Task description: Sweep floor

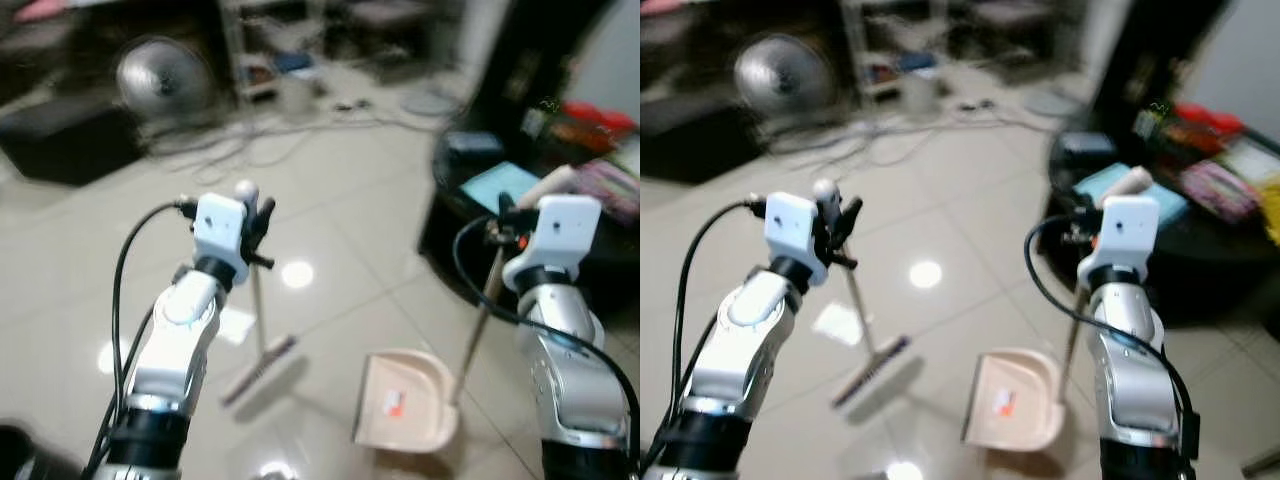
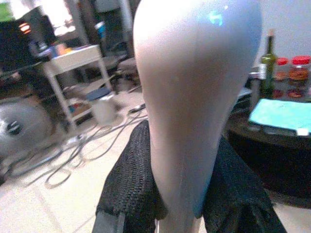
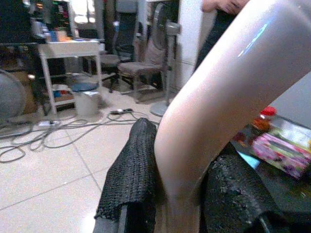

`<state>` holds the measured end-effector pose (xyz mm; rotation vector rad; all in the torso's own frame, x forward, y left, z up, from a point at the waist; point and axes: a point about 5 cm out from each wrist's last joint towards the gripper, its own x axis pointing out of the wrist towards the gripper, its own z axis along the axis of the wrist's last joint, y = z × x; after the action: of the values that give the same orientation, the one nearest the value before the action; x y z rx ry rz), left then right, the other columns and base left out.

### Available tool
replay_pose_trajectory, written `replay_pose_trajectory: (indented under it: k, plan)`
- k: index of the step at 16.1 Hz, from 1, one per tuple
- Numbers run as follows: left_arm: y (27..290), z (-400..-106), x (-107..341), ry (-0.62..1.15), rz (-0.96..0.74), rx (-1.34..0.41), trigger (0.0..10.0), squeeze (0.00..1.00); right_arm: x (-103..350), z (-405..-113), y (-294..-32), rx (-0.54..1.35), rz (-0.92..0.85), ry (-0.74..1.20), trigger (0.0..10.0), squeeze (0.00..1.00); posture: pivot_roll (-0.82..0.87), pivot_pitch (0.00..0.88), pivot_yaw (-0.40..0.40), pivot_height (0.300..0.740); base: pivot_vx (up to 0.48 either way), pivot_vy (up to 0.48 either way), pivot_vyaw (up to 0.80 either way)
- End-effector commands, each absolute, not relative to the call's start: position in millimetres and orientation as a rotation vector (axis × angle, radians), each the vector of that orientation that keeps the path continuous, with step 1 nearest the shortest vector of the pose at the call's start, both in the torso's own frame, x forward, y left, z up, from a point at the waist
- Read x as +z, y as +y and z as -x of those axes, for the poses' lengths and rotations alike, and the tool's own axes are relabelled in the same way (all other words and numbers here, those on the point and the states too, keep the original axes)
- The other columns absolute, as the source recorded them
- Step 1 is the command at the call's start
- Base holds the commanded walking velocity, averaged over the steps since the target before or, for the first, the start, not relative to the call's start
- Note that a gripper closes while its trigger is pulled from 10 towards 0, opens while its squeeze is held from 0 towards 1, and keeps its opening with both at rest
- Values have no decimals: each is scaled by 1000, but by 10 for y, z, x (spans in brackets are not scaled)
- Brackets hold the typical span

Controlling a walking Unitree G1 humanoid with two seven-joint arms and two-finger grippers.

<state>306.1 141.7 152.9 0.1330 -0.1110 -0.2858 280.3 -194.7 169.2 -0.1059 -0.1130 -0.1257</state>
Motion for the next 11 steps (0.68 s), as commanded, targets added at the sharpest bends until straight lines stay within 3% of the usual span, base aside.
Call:
replay_pose_trajectory:
  k: [1,11]
  plan:
    - [1346,-3073,1609,-159,-121,-302,10000,0,1810,-2807,-1950,-115,163,-160,10000,0,-94,27,22,740,446,0,0]
    - [1406,-3083,1617,-162,-133,-269,10000,0,1850,-2856,-1842,-46,194,-198,10000,0,-87,30,22,740,452,0,800]
